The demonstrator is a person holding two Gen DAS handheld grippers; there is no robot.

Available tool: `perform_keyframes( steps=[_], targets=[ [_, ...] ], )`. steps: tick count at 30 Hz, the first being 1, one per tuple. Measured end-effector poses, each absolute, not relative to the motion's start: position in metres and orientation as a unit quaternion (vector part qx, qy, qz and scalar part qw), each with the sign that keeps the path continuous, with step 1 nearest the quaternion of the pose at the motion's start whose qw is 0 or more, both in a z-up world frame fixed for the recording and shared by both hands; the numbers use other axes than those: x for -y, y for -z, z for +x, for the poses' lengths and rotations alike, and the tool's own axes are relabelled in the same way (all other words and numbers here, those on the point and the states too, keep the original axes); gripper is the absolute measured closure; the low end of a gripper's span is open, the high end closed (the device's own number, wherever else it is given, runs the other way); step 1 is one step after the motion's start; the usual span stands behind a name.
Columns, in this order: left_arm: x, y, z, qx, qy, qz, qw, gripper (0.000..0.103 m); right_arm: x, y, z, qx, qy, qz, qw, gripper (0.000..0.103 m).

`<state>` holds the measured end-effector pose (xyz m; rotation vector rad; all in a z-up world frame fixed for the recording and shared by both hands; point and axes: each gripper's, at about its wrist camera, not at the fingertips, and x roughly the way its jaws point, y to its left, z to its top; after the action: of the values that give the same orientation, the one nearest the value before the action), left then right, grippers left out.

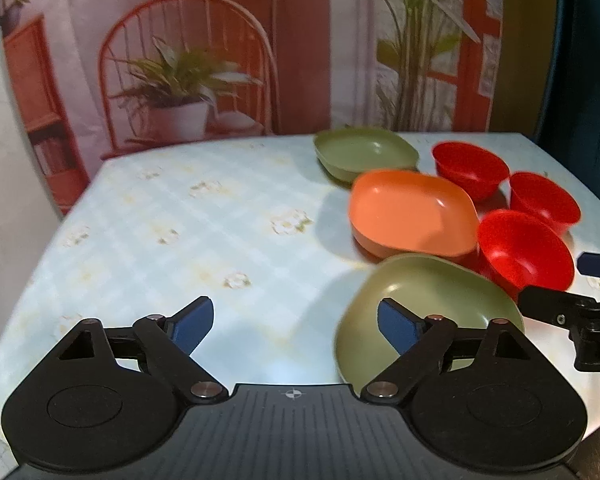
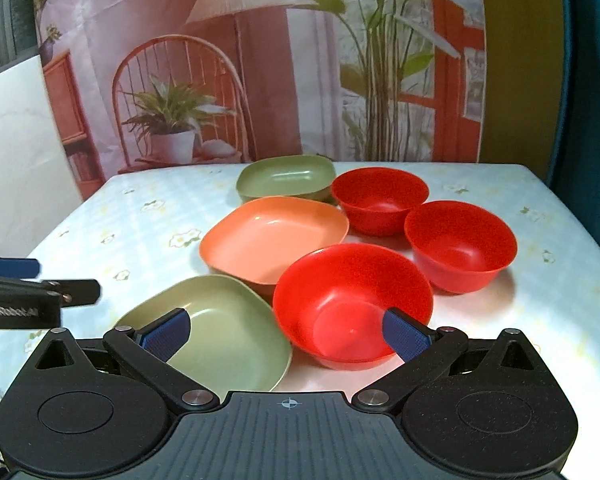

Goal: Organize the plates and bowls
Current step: 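Move the left gripper to the large green plate rim and close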

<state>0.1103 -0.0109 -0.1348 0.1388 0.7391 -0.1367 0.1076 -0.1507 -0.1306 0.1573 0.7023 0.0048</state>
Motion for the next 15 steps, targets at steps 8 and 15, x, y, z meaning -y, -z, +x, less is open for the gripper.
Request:
perform_keyframes(
  steps=[8,15],
  targets=[
    [0.005,0.155,0.118,-0.395,0.1,0.021,0.913,0.021,0.148,0.141,0.106,-0.374,-0.017,0.081,0.924,0.025],
    [-0.002,0.164,0.121,-0.416,0.124,-0.008,0.901,0.026,0.154,0.138,0.101,-0.365,-0.006,0.088,0.927,0.037]
  ],
)
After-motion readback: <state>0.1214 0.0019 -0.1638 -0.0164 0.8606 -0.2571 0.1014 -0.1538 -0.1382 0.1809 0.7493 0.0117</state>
